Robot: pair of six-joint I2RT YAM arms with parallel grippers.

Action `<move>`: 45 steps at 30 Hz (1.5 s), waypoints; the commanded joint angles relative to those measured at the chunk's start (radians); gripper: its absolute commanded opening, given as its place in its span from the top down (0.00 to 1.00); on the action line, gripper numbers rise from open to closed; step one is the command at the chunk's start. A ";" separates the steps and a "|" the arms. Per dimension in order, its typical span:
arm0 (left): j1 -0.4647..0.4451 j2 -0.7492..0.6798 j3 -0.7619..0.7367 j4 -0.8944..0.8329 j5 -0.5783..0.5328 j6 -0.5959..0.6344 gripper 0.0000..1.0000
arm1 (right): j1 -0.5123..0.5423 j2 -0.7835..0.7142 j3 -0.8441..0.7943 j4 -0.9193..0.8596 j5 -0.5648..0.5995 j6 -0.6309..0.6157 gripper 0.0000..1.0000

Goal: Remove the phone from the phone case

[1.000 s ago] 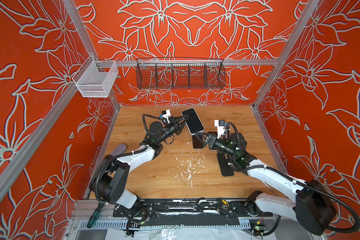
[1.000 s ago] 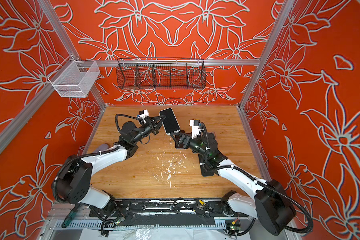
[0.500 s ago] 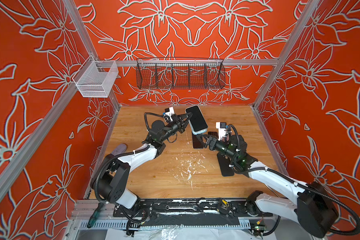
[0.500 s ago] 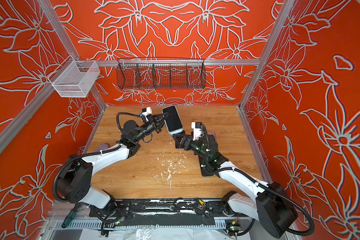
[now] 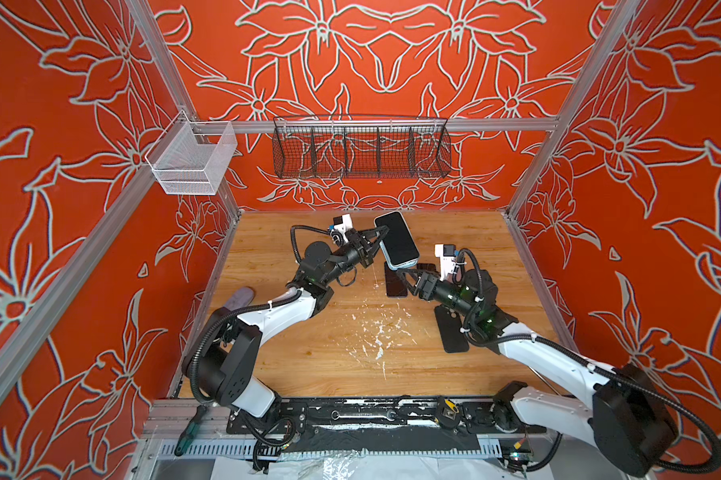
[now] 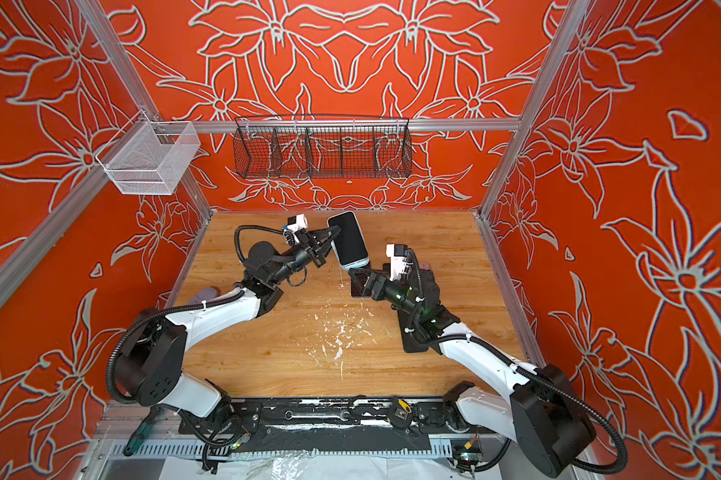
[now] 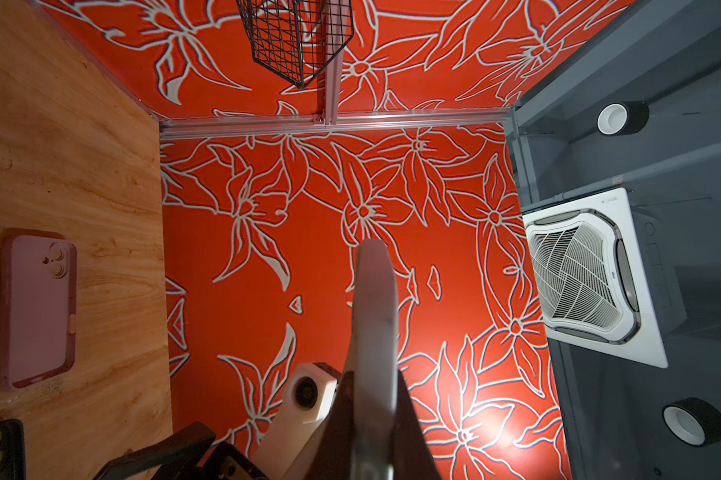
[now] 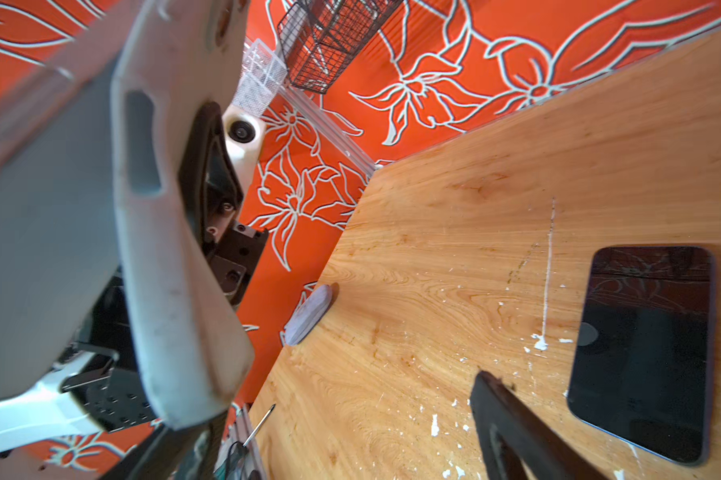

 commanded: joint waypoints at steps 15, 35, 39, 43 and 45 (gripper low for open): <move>-0.015 -0.009 -0.003 0.116 0.050 -0.004 1.00 | -0.052 0.037 0.044 0.144 -0.121 0.138 0.25; -0.016 0.028 -0.008 0.131 0.055 -0.005 1.00 | -0.068 0.043 0.042 0.288 -0.135 0.260 0.52; -0.016 0.043 0.004 0.139 0.063 -0.004 1.00 | -0.068 0.047 0.040 0.306 -0.131 0.271 0.57; -0.016 0.059 0.013 0.138 0.059 0.000 1.00 | -0.067 0.048 0.043 0.310 -0.140 0.281 0.64; -0.018 0.070 0.023 0.130 0.059 0.006 1.00 | -0.067 0.048 0.037 0.315 -0.141 0.285 0.69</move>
